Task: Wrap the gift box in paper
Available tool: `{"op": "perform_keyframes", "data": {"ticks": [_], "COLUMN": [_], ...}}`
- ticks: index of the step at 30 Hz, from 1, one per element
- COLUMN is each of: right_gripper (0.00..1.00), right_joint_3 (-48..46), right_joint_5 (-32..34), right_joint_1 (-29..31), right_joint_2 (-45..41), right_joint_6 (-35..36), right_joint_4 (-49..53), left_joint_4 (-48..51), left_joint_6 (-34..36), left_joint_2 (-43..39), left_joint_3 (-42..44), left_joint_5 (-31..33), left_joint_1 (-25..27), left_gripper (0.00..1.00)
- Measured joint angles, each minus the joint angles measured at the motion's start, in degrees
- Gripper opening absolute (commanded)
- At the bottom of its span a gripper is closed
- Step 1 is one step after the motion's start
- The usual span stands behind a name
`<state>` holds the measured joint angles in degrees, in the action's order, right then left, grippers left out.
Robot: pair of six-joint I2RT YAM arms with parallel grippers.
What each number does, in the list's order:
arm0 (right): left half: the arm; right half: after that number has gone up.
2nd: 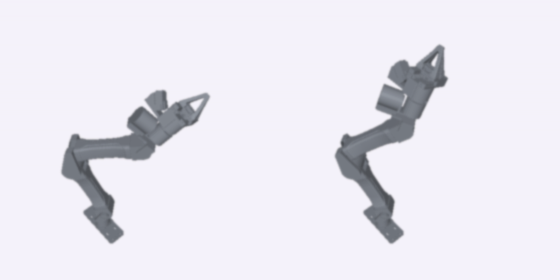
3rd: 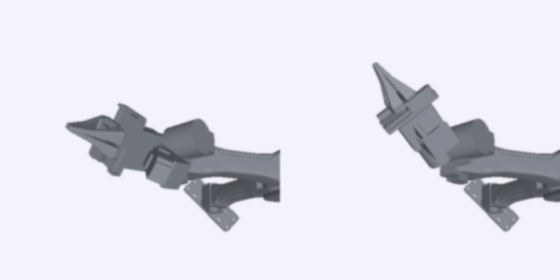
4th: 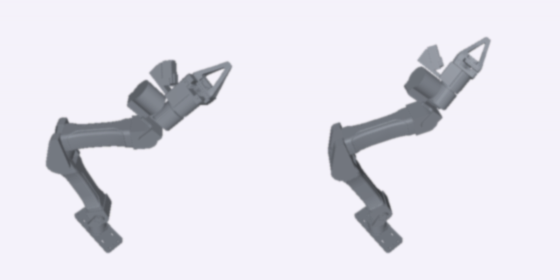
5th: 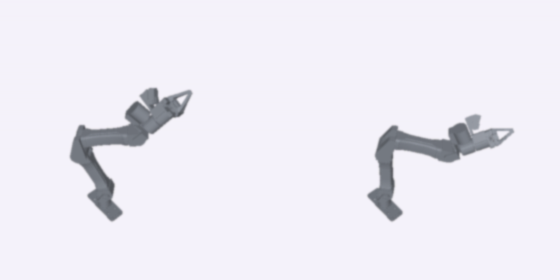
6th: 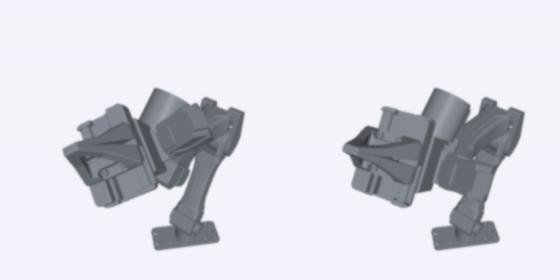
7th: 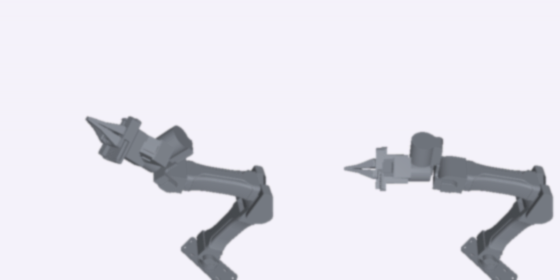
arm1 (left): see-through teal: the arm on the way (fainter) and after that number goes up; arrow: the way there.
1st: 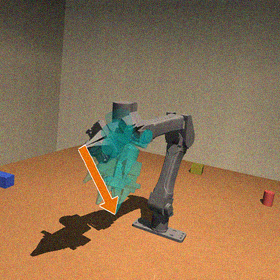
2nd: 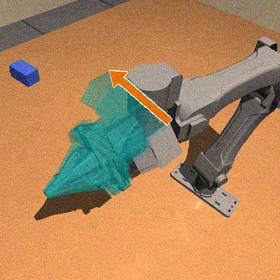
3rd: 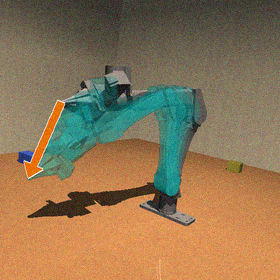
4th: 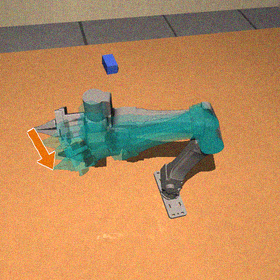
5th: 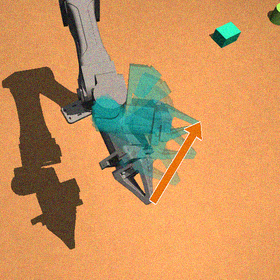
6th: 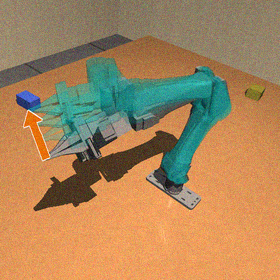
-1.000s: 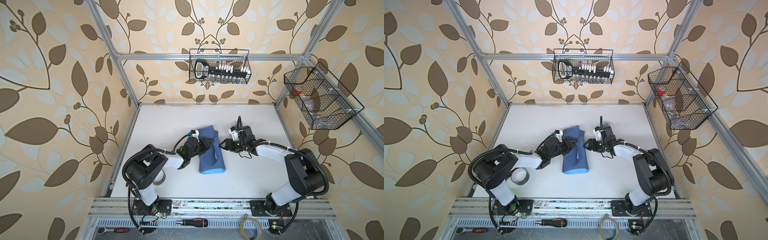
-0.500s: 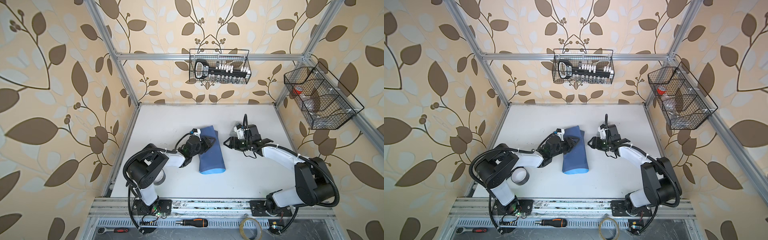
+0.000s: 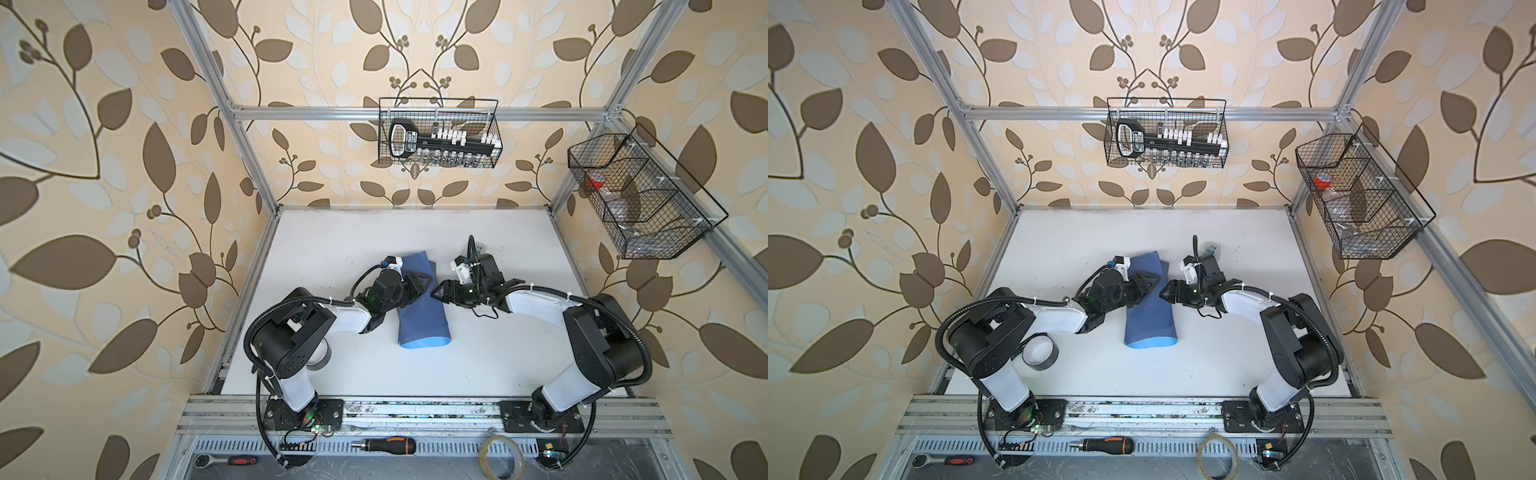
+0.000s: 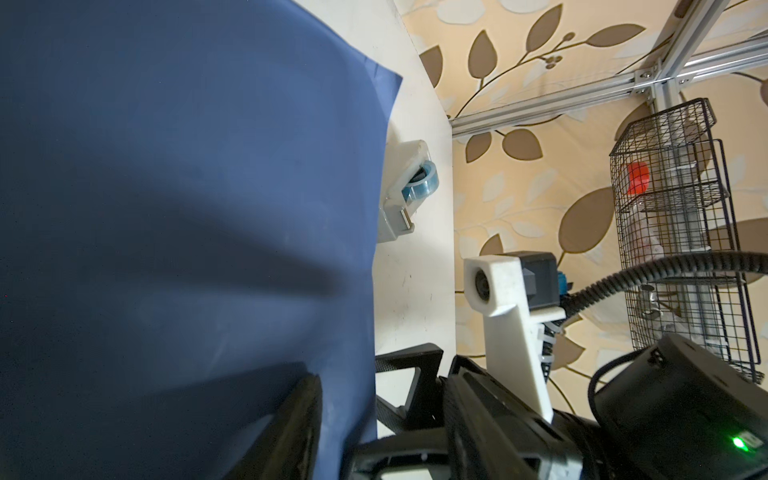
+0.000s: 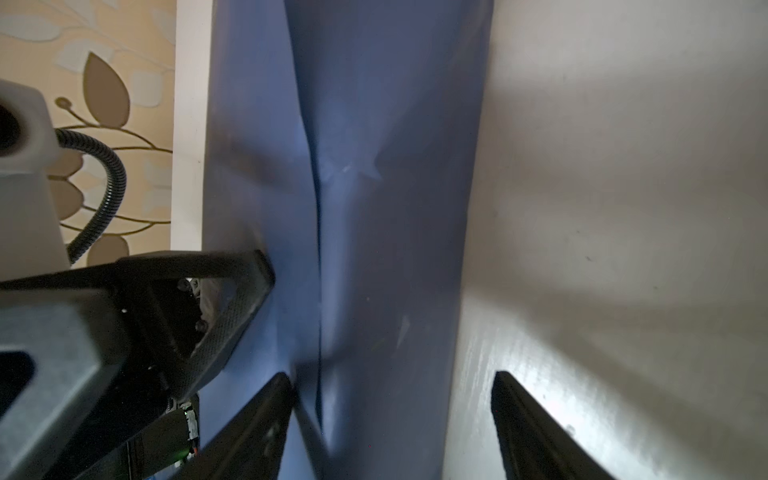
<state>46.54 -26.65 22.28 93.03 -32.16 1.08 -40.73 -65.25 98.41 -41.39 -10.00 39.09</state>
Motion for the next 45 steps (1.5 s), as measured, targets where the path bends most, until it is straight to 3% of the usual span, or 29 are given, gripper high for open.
{"op": "perform_keyframes", "data": {"ticks": [7,13,21,29,34,45], "right_gripper": [0.62,0.59,0.58,0.58,0.59,0.74], "right_joint_3": [-4.3,-8.3,-8.9,-8.9,-8.1,-4.7], "right_joint_5": [-1.4,-2.1,-2.4,-2.4,-2.2,-0.1], "right_joint_1": [-0.2,-0.2,-0.1,0.0,0.0,-1.8], "right_joint_2": [-0.3,-0.6,-0.5,-0.5,-0.7,-4.3], "right_joint_6": [-1.0,-2.4,-2.9,-2.8,-2.7,-1.0], "right_joint_4": [-7.6,-15.6,-17.4,-17.2,-15.8,-2.6], "left_joint_4": [10.3,28.0,43.0,48.7,48.5,46.9], "left_joint_6": [5.1,11.9,17.2,22.1,23.9,27.7], "left_joint_2": [-1.7,-7.1,-17.1,-6.8,-4.5,-2.3], "left_joint_3": [-4.5,-8.7,-8.1,-11.3,-12.2,-13.1], "left_joint_5": [0.0,1.2,2.3,-4.2,-7.6,-10.7], "left_joint_1": [0.3,-0.2,-7.7,-9.1,-9.2,-9.4], "left_gripper": [0.60,0.69,0.72,0.73,0.73,0.72]}}
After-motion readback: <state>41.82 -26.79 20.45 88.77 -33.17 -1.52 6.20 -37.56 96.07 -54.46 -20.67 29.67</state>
